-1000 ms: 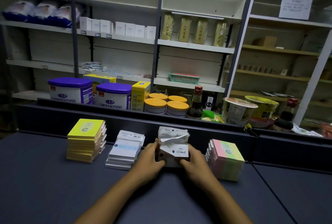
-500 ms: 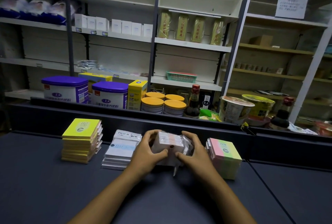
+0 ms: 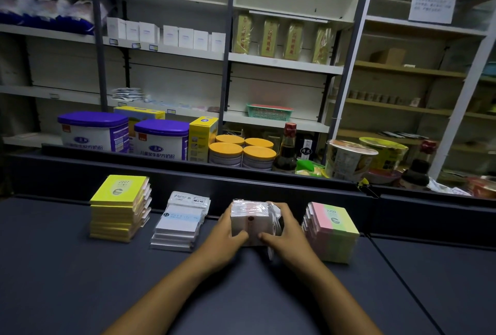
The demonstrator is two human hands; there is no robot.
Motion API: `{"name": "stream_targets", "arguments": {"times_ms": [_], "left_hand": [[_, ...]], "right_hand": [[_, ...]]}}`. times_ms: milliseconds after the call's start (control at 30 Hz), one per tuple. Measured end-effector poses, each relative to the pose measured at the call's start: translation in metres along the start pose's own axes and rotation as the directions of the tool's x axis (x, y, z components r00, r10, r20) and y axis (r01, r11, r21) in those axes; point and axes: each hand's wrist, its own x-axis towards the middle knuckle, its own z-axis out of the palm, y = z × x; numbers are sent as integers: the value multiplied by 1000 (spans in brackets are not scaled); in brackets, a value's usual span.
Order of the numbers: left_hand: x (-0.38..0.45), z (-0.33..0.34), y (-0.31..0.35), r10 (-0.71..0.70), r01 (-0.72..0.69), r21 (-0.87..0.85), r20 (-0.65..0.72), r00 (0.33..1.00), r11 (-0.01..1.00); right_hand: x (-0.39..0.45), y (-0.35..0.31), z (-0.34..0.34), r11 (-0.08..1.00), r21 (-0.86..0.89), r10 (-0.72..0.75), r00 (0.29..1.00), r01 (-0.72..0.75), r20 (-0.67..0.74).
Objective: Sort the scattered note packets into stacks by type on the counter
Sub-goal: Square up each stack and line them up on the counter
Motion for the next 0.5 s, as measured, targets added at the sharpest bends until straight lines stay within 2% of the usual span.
{"name": "stream_targets", "arguments": {"times_ms": [200,300,500], "left_hand": [[2,0,4,-33,33,6,-44,998,999],[2,-2,1,-46,47,44,-23,999,998],[1,-1,4,-26,28,40,-68,997,999]], "right_hand": [[3,-2,1,993,-94,-77,997,74,-27],[1,0,6,991,-124,-53,999,52,-10],[0,-5,2,994,-77,-87,994,81,-67]]}}
